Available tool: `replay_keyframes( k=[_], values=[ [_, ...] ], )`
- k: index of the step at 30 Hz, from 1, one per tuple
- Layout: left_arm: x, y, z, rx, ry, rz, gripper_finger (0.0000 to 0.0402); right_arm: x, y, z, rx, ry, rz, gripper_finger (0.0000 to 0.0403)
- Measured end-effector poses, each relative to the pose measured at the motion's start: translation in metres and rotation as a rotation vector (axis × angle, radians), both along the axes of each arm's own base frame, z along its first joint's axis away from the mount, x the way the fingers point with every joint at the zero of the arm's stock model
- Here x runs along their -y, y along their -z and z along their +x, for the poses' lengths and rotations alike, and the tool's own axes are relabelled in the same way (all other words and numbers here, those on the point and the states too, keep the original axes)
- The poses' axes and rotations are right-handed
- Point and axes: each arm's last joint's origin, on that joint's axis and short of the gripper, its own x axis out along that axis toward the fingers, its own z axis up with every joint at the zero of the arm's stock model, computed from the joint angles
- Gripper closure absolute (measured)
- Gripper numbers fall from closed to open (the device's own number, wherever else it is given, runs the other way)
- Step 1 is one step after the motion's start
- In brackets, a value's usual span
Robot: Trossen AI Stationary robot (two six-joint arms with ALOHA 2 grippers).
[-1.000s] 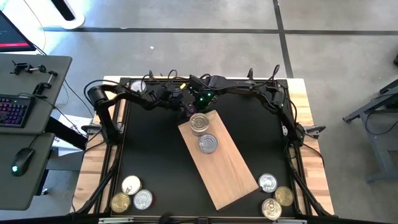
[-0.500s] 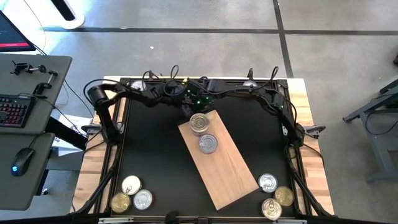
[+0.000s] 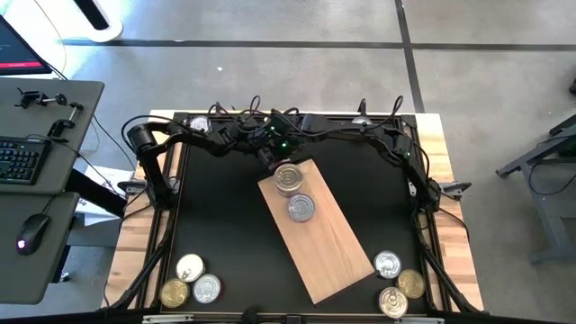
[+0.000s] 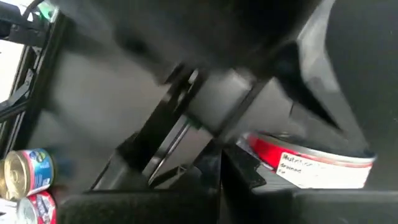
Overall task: Stack canned seafood by type on shelf
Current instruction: Stack the red tuna can on top of the red tuna can on the shelf
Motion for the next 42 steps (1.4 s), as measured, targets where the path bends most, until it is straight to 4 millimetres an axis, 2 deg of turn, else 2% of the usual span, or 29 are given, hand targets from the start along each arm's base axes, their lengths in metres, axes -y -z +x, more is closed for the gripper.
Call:
replay_keyframes(
  k=[4,9,13,16,18,25,29,35,42],
  values=[
    [-0.014,0.000,-0.011,-0.015,-0.064,-0.024,0.0401,0.007,-0.003,-0.003,0.017,-0.022,0.005,0.0403],
    [-0.033,-0.006,-0.030,-0.031,-0.167,-0.084,0.0402,0.023,-0.020,-0.011,0.074,-0.045,-0.084,0.0403],
    [-0.035,-0.017,-0.042,-0.042,-0.158,-0.142,0.0401,0.036,-0.032,-0.012,0.162,-0.074,-0.136,0.0402],
    [-0.026,-0.021,-0.045,-0.059,-0.129,-0.172,0.0401,0.041,-0.034,-0.012,0.196,-0.147,-0.146,0.0387],
    [-0.015,-0.022,-0.049,-0.054,-0.109,-0.185,0.0401,0.041,-0.030,-0.013,0.184,-0.192,-0.159,0.0362],
    [0.022,-0.022,-0.073,0.013,-0.113,-0.261,0.0401,0.036,-0.021,-0.011,0.176,-0.327,-0.213,0.0215],
    [0.036,-0.026,-0.088,0.104,-0.151,-0.305,0.0401,0.030,-0.002,-0.012,0.101,-0.458,-0.236,0.0155],
    [0.050,-0.032,-0.101,0.171,-0.216,-0.309,0.0402,0.029,0.000,-0.012,0.073,-0.601,-0.383,0.0144],
    [0.058,-0.033,-0.101,0.171,-0.210,-0.325,0.0402,0.024,0.004,-0.019,0.038,-0.799,-0.437,0.0144]
  ],
)
